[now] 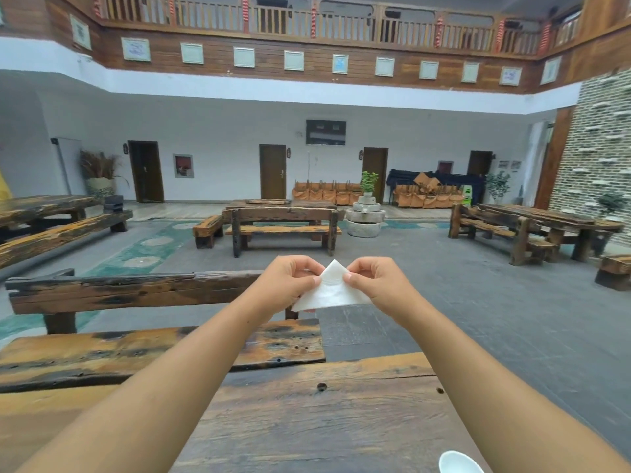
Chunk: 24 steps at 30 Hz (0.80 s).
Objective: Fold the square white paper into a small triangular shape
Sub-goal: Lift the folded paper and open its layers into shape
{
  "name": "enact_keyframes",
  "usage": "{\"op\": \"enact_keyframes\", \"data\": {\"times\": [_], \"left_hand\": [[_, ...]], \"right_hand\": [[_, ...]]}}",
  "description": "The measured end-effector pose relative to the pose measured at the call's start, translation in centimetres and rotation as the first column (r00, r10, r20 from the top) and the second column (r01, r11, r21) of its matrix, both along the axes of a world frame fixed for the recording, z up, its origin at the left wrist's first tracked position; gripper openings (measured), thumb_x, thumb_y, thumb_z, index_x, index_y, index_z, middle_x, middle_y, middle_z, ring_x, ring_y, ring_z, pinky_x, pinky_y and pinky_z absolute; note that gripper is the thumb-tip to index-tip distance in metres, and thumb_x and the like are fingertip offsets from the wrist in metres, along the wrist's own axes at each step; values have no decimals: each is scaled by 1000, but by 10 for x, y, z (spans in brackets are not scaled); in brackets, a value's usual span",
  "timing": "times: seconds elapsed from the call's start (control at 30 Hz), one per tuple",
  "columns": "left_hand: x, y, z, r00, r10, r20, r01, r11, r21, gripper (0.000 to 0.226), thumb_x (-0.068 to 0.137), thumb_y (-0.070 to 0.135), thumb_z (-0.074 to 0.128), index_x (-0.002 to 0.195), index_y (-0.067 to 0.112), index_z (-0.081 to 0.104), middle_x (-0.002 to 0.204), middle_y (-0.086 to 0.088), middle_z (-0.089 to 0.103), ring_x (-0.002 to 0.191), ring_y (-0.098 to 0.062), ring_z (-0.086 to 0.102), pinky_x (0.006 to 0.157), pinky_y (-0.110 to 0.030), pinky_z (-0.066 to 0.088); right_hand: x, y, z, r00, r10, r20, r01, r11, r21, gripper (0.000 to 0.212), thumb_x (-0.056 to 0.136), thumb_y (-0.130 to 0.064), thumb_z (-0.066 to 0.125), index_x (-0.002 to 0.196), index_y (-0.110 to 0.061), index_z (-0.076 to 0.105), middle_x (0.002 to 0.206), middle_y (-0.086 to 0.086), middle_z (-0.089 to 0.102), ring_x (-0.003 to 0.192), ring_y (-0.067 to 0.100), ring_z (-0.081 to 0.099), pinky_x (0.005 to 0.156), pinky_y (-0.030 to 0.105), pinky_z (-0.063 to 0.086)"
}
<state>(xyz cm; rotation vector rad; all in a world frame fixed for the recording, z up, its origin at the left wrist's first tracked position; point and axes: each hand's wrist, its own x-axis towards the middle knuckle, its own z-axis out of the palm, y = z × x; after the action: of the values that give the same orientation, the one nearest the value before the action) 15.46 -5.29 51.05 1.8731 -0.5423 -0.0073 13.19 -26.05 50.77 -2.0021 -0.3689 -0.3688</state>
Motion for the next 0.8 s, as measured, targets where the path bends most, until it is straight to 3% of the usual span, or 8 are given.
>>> {"op": "enact_keyframes", "data": {"times": [0.07,0.13,0.4,0.53,0.8], "left_hand": [[1,-20,-1,1000,-27,-11,27,1000,-10,15,94,9,63,97,19,73,77,3,77,64,-7,70,50,-21,54],[0,-41,-3,998,-52,-23,52,999,-14,14,93,8,63,101,15,73,76,4,77,61,-3,69,47,-15,50],[1,-127,-21,992,-126,10,126,992,11,13,91,5,66,101,8,74,71,8,72,45,6,54,45,-6,38],[-1,-163,-29,988,-155,-8,155,988,5,13,90,4,67,101,4,74,77,1,73,47,7,55,46,-5,38],[5,-204,-51,980,-188,-62,189,982,10,11,90,6,68,99,4,74,64,9,70,44,5,55,42,-7,39]], "right_hand": [[-4,-18,-2,999,-37,-2,37,999,9,13,92,-14,64,83,-8,71,75,1,67,68,11,56,67,30,42],[-8,-37,-5,997,-71,-3,71,997,14,13,92,-13,63,84,-5,71,76,3,67,69,12,56,67,31,41],[-26,-113,-23,979,-199,-43,201,979,36,13,92,-11,64,83,-4,70,74,3,66,68,12,55,66,30,40],[-34,-144,-31,968,-243,-68,246,968,41,14,92,-11,63,85,0,69,75,6,65,69,14,54,66,30,39],[-36,-179,-51,948,-296,-117,305,950,67,10,92,-7,63,84,-2,68,77,10,63,68,15,52,62,29,37]]}}
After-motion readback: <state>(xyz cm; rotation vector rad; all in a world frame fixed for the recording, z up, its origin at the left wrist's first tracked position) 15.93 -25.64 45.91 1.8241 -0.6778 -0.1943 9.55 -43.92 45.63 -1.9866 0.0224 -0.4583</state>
